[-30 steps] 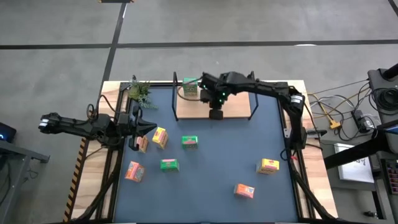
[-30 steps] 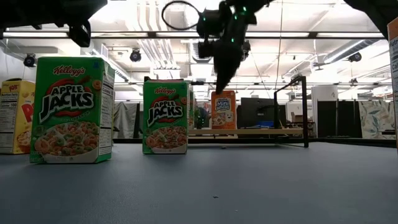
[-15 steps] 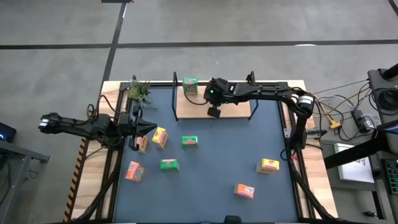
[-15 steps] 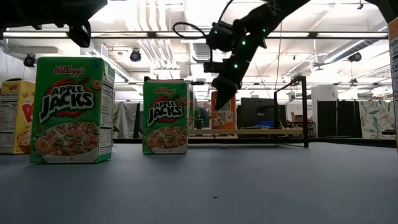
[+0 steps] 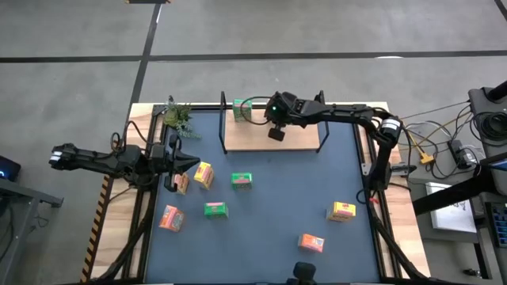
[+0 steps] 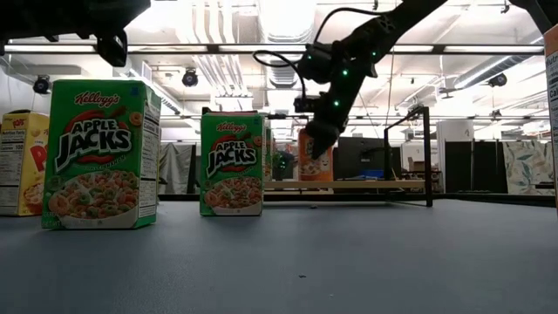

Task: Stack cereal on shelf
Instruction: Stack the center orange cereal box on the shelf, then stack the right yellow cereal box on the shelf

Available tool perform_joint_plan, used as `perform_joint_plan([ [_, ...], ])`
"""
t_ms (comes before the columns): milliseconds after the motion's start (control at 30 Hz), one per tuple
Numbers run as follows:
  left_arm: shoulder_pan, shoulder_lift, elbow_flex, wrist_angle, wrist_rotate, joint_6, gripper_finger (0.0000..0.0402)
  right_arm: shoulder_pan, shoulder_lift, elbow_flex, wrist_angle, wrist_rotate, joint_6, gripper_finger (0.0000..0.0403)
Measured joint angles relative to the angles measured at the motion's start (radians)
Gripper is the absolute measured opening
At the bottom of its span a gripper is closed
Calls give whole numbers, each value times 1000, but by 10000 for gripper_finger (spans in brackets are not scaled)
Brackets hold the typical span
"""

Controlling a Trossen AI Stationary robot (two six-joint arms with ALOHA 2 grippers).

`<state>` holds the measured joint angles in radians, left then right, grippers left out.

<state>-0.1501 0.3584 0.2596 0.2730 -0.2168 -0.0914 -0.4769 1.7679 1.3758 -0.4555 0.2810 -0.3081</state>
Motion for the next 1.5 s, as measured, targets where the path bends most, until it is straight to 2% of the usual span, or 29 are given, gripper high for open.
perform_joint_plan([
  [167,0,0,0,0,0,0,0,-2,0,0,-1,-1,1,9],
  [333,0,0,0,1,0,0,0,4,0,0,12,-46,12,9],
  [633,0,0,0,4,0,1,0,3,0,0,75,-45,16,9],
  [1000,0,0,0,3,0,1,0,11,-12,0,55,-45,13,9],
  [1133,0,0,0,0,0,1,0,53,-71,0,31,-68,39,9],
  [1367,0,0,0,-4,0,0,0,188,-190,1,11,-243,119,9],
  [1500,0,0,0,-5,0,0,0,277,-240,1,-48,-291,186,9],
])
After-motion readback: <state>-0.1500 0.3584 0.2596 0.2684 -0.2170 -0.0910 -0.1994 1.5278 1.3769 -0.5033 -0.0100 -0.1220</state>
